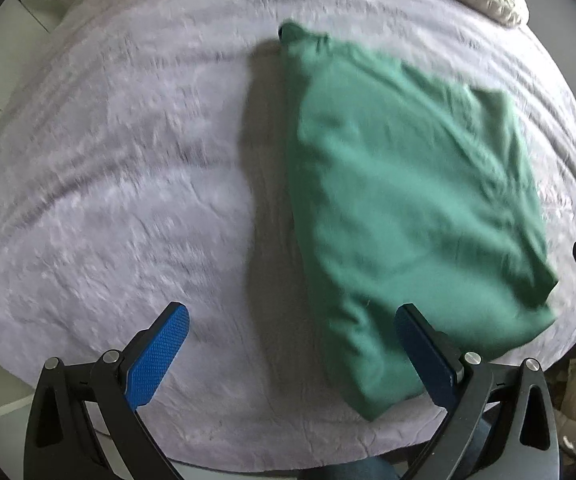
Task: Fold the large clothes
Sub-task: 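Open the right tool and lift it off the folded shirt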
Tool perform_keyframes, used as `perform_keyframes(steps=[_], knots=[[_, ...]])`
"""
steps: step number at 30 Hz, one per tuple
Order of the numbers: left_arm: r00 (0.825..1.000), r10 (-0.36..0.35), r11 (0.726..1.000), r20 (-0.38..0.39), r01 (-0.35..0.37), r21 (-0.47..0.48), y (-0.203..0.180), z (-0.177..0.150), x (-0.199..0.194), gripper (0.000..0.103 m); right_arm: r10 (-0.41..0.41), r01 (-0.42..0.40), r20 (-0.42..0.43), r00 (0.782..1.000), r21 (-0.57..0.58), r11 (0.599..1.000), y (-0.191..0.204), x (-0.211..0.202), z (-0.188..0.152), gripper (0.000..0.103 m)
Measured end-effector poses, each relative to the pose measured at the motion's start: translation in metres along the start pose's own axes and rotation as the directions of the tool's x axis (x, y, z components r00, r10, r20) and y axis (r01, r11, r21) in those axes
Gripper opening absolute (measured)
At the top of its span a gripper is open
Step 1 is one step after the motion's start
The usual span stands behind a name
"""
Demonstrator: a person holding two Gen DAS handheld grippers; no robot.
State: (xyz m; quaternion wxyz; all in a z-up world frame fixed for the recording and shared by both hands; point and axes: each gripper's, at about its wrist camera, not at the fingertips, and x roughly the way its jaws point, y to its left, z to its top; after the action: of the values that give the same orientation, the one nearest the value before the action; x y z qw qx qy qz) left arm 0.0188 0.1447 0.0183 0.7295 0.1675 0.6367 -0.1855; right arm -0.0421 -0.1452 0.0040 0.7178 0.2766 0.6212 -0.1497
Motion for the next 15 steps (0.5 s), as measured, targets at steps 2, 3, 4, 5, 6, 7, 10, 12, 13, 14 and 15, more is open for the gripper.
perform_keyframes(steps=[2, 3, 4, 5, 6, 7, 10, 12, 13, 14, 15], knots=[[1.000, 0.002, 1.000, 0.026, -0.002, 0.000, -0.002, 0.009, -0.013, 0.103, -0.019, 0.019, 0.021, 1.000, -0.023, 1.000, 0.010, -0.007, 0.004, 0.081], [0.999, -0.004, 1.000, 0.042, 0.004, -0.003, -0.003, 0.013, -0.021, 0.103, -0.029, 0.030, 0.032, 0.999, -0.033, 0.999, 0.015, -0.011, 0.006, 0.081], [0.999, -0.008, 1.000, 0.053, 0.009, -0.006, -0.003, 0.017, -0.025, 0.103, -0.038, 0.040, 0.042, 0.998, -0.043, 0.998, 0.020, -0.016, 0.007, 0.081], [0.998, -0.011, 1.000, 0.060, 0.012, -0.008, -0.003, 0.019, -0.031, 0.103, -0.043, 0.046, 0.052, 0.998, -0.052, 0.998, 0.024, -0.019, 0.009, 0.082], [0.998, -0.012, 1.000, 0.066, 0.013, -0.010, -0.004, 0.021, -0.034, 0.103, -0.053, 0.057, 0.062, 0.997, -0.062, 0.996, 0.029, -0.024, 0.011, 0.084], [0.997, -0.012, 1.000, 0.073, 0.013, -0.013, -0.005, 0.023, -0.038, 0.103, -0.062, 0.067, 0.071, 0.996, -0.070, 0.995, 0.033, -0.026, 0.013, 0.086], [0.996, -0.012, 1.000, 0.088, 0.013, -0.017, -0.009, 0.025, -0.046, 0.103, -0.087, 0.097, 0.111, 0.990, -0.094, 0.991, 0.044, -0.037, 0.014, 0.092], [0.996, -0.015, 1.000, 0.092, 0.017, -0.022, -0.011, 0.025, -0.049, 0.103, -0.089, 0.103, 0.126, 0.988, -0.105, 0.989, 0.048, -0.042, 0.016, 0.095], [0.995, -0.016, 0.999, 0.094, 0.018, -0.027, -0.013, 0.024, -0.051, 0.103, -0.089, 0.104, 0.132, 0.987, -0.106, 0.989, 0.050, -0.043, 0.016, 0.097], [0.995, -0.016, 0.999, 0.095, 0.018, -0.029, -0.013, 0.024, -0.051, 0.103, -0.093, 0.109, 0.143, 0.985, -0.104, 0.989, 0.051, -0.044, 0.016, 0.103], [0.995, -0.013, 0.999, 0.097, 0.016, -0.031, -0.014, 0.024, -0.052, 0.103, -0.100, 0.117, 0.155, 0.983, -0.103, 0.988, 0.051, -0.045, 0.017, 0.103]])
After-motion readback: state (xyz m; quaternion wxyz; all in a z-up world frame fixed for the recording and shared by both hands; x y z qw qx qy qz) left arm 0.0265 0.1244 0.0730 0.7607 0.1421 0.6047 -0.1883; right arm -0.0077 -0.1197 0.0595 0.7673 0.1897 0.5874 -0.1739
